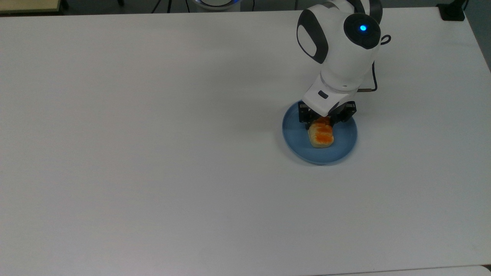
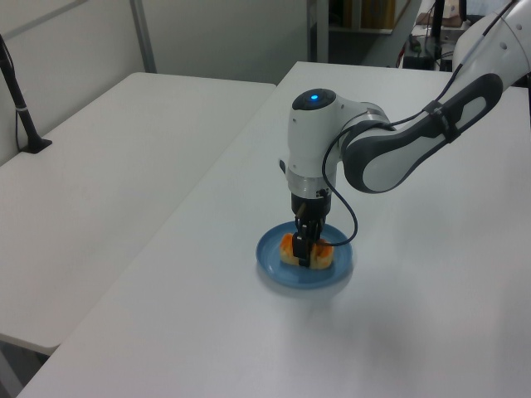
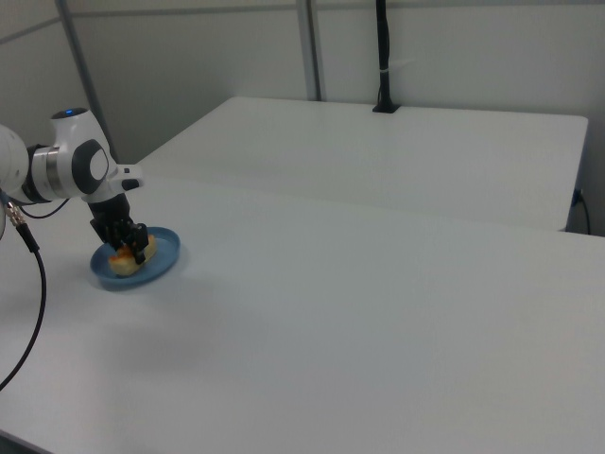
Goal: Put the bread on the table
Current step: 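Close the gripper on the bread roll and lift it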
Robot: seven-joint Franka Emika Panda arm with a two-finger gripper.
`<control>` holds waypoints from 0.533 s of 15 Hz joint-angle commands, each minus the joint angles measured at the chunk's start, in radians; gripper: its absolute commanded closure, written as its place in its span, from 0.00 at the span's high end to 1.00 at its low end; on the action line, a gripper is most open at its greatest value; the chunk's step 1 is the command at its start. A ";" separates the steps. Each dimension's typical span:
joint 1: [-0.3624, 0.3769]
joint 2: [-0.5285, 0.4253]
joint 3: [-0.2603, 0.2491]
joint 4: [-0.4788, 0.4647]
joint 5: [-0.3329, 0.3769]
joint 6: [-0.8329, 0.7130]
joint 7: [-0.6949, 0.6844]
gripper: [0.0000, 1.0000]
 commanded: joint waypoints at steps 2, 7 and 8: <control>0.030 0.001 -0.012 0.038 -0.019 0.007 0.039 0.38; -0.017 -0.067 -0.026 0.054 -0.027 -0.058 -0.068 0.39; -0.040 -0.081 -0.026 0.052 -0.028 -0.078 -0.112 0.39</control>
